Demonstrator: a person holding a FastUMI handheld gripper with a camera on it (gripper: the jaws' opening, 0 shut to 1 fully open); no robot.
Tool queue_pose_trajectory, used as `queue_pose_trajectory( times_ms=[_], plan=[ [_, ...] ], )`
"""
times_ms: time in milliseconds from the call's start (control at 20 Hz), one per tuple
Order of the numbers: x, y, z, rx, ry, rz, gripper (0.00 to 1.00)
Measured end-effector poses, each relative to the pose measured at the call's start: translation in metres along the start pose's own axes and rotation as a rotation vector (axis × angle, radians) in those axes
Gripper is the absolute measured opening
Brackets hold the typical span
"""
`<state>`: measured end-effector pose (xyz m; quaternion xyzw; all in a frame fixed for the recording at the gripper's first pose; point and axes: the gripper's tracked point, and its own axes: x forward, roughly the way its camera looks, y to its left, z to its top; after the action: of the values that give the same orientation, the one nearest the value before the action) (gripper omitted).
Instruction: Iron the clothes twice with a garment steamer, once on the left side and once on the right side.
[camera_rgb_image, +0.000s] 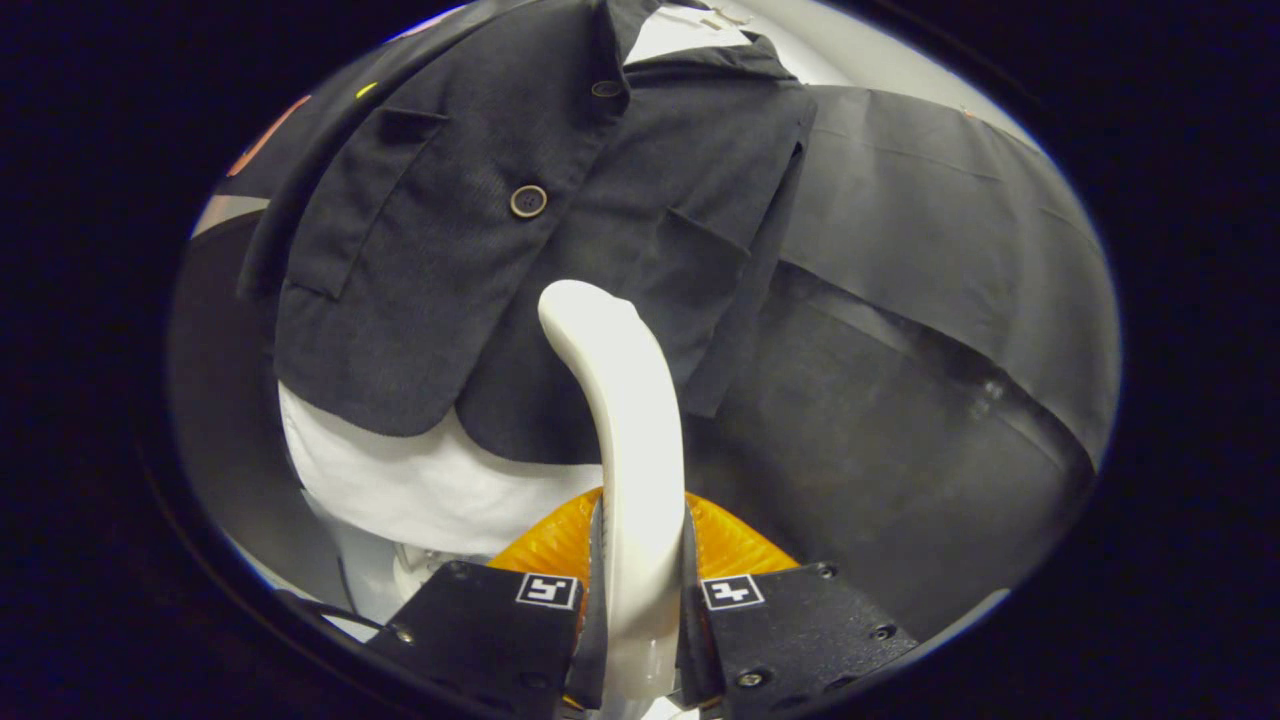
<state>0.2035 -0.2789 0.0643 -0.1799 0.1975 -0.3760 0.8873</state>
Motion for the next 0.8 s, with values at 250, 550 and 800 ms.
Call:
queue_pose_trajectory(
  times_ms=[250,550,800],
  plan=[
    [-0.0012,0.0024,0.0013,0.002,0.049,0.017,0.32],
    [-0.0020,0.0049,-0.0033,-0.002,0.103,0.046,0.32],
    [-0.0019,0.0056,-0.0009,-0.011,0.123,0.080,0.32]
  ],
)
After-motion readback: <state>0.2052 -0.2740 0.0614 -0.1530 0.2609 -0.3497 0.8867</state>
